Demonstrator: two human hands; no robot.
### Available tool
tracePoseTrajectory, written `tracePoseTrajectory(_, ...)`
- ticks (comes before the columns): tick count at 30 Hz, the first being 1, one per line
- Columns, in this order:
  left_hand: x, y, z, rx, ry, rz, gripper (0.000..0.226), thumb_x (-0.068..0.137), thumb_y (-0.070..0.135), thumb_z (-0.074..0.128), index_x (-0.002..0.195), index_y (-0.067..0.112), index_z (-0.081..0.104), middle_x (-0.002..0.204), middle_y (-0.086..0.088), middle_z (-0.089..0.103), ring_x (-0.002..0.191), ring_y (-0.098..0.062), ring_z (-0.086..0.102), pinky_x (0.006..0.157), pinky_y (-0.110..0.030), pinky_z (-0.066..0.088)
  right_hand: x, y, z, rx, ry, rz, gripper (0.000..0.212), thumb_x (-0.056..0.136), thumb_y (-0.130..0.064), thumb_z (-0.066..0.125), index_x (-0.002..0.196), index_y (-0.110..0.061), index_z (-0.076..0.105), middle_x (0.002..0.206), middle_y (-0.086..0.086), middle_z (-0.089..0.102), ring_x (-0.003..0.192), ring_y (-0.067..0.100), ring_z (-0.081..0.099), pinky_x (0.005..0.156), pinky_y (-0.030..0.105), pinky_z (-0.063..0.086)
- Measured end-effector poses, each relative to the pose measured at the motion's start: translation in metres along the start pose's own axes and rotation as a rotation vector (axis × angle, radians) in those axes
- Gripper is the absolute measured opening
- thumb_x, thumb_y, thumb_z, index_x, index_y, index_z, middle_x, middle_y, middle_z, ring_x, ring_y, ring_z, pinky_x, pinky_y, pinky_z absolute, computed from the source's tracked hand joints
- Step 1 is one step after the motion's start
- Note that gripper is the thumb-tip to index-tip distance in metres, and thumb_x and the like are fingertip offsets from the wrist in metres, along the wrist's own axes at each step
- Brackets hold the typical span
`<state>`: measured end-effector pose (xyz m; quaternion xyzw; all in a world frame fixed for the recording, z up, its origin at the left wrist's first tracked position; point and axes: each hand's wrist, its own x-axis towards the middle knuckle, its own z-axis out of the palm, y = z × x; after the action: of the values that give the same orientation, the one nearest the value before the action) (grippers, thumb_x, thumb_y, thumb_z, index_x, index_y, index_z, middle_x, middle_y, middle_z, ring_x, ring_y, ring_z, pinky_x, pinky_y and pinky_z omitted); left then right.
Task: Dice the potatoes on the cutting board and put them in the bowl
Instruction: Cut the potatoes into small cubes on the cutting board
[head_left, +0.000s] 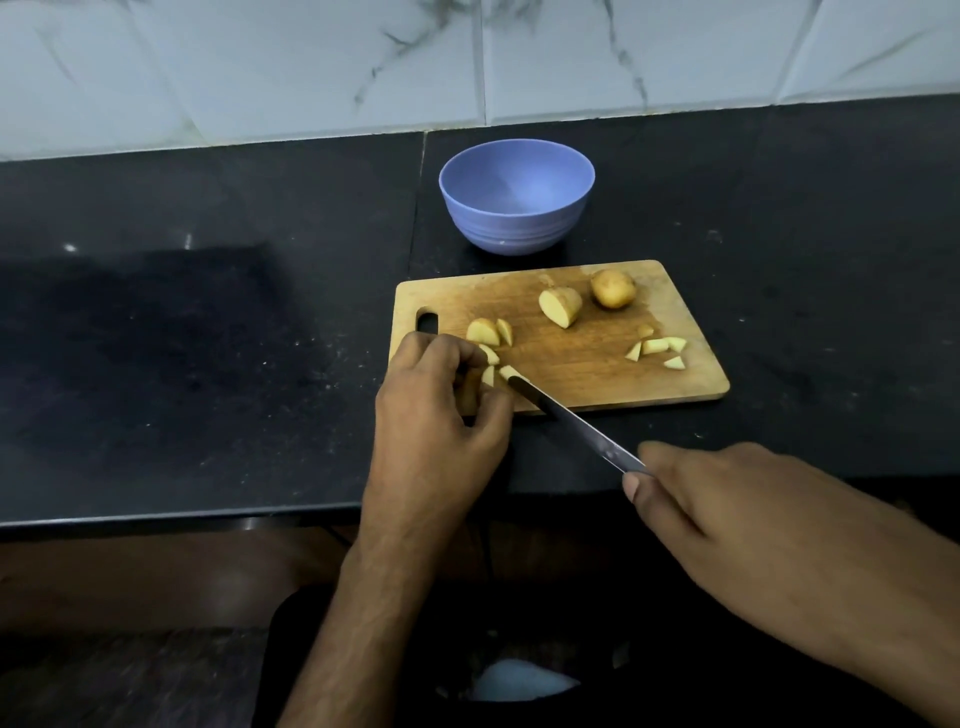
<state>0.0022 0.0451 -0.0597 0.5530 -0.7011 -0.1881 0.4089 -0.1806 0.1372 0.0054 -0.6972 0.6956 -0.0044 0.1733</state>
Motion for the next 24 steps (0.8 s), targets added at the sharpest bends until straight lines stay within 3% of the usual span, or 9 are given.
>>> tracePoseTrajectory(5,-0.001,-0.002,0.002,0.041,0.008,-0.007,0.018,0.084,0.028,0.077,0.096,0.021,0.065,0.102,0.008,0.052,0.094,-0.012,0.055,0.081,-0.022,0.046,0.002,-0.001,-0.002,-0.032,0.023,0.014,0.034,0.1,-0.053,0.022,0.077,-0.033,0.036,0.071,-0.006,0.056,0.062,0.005,0.055,0.056,0.022,0.04)
tracePoseTrajectory(12,-0.001,-0.007,0.001,0.014,-0.002,0.005,0.015,0.085,0.016,0.07,0.099,0.02,0.071,0.103,0.009,0.055,0.093,-0.007,0.057,0.08,-0.024,0.052,0.001,0.009,-0.006,-0.04,0.041,0.067,0.034,0.099,-0.053,0.021,0.078,-0.032,0.037,0.07,-0.004,0.056,0.063,0.007,0.056,0.063,0.025,0.048)
tracePoseTrajectory(17,-0.001,-0.005,0.001,-0.015,-0.049,0.043,0.019,0.08,0.025,0.06,0.097,0.023,0.069,0.103,0.012,0.056,0.1,-0.01,0.058,0.084,-0.029,0.052,-0.003,0.008,-0.006,-0.06,0.039,0.051,0.034,0.099,-0.054,0.02,0.08,-0.031,0.036,0.069,-0.004,0.055,0.063,0.007,0.055,0.062,0.023,0.047)
tracePoseTrajectory(21,-0.001,-0.004,0.002,0.043,-0.092,0.082,0.019,0.087,0.023,0.065,0.106,0.026,0.067,0.106,0.014,0.054,0.103,-0.008,0.053,0.087,-0.03,0.05,-0.006,0.01,-0.006,-0.082,0.041,0.058,0.034,0.098,-0.055,0.018,0.081,-0.031,0.037,0.069,-0.005,0.055,0.062,0.007,0.055,0.057,0.021,0.042)
tracePoseTrajectory(24,-0.001,-0.001,0.006,0.132,-0.087,0.124,0.025,0.091,0.035,0.066,0.115,0.031,0.063,0.108,0.013,0.051,0.102,-0.009,0.051,0.089,-0.033,0.047,-0.006,0.011,-0.007,-0.074,0.053,0.074,0.035,0.099,-0.054,0.019,0.08,-0.03,0.037,0.07,-0.004,0.055,0.064,0.007,0.056,0.061,0.023,0.047)
